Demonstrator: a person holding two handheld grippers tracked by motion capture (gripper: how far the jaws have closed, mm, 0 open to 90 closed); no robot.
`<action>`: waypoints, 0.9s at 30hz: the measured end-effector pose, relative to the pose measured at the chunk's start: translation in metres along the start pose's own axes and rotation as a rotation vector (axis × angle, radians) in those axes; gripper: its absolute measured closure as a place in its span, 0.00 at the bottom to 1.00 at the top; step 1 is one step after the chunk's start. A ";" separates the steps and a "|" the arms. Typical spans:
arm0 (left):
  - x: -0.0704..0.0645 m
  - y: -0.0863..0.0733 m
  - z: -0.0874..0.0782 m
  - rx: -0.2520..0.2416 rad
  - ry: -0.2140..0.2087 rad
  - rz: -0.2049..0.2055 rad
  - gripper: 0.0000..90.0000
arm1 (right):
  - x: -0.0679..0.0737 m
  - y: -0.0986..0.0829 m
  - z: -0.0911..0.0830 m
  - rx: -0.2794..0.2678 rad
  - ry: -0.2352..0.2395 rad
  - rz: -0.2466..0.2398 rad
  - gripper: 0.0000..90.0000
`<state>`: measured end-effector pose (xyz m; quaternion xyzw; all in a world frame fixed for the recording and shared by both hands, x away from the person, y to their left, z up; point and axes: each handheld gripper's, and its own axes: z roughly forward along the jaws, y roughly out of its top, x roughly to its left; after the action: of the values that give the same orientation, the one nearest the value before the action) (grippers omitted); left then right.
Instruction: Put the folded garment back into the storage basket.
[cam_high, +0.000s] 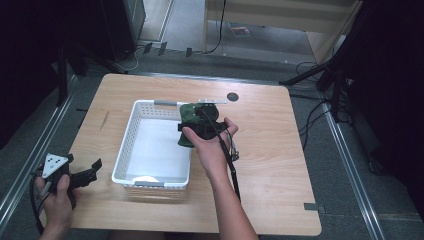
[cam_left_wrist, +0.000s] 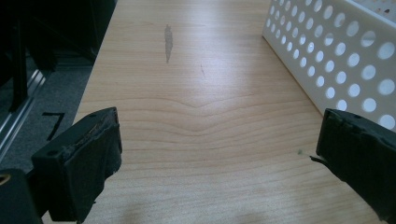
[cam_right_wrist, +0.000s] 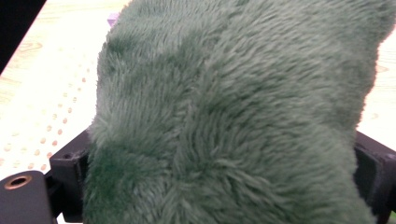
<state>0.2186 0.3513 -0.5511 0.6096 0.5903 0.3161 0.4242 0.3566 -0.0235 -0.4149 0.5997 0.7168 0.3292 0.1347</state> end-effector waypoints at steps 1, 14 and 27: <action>0.000 0.000 0.000 0.001 -0.001 0.000 0.01 | 0.003 0.000 0.001 0.001 0.002 -0.002 0.09; 0.000 0.000 0.000 0.000 -0.001 -0.005 0.01 | 0.035 0.001 0.014 0.015 0.041 -0.036 0.09; 0.000 0.000 0.000 0.007 -0.002 -0.001 0.01 | 0.070 -0.008 0.039 0.042 0.093 -0.066 0.07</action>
<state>0.2190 0.3516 -0.5510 0.6112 0.5914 0.3129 0.4228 0.3562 0.0540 -0.4347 0.5626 0.7484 0.3370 0.0994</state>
